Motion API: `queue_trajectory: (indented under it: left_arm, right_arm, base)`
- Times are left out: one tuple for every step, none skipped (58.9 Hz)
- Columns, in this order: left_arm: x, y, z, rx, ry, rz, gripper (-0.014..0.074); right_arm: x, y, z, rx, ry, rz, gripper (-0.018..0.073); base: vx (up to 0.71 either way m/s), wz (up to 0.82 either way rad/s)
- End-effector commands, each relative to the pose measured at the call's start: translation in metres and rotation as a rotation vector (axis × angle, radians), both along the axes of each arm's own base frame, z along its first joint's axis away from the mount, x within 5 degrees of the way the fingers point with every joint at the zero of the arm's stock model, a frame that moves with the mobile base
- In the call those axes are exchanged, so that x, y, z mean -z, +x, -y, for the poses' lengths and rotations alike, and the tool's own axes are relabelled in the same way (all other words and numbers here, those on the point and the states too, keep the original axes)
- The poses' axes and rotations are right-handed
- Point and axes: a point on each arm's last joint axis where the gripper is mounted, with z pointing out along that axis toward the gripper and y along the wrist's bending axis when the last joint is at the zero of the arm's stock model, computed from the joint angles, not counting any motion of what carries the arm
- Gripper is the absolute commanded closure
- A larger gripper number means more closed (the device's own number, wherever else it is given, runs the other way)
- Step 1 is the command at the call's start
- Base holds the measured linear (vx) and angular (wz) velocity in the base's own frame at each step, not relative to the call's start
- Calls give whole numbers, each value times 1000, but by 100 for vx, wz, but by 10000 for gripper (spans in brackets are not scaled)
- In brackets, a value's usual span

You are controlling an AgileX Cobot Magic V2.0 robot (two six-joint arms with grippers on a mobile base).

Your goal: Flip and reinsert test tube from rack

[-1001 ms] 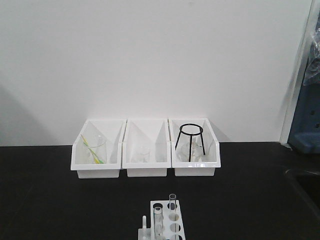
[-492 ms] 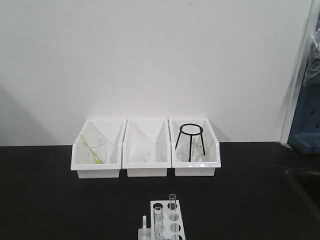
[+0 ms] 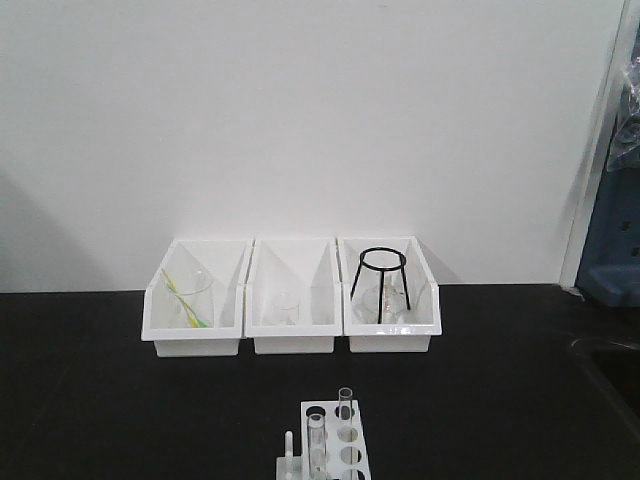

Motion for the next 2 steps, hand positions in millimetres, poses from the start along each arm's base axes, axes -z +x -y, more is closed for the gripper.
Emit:
queue_trajectory:
  left_arm:
    - [-9,0,1,14,-22,91,602]
    - [-9,0,1,14,-22,91,602]
  right_arm:
    - [-7,0,0,-4,-9,88,570]
    - [-7,0,0,-4,-9,88,570]
  base:
    - [0,0]
    - [0,0]
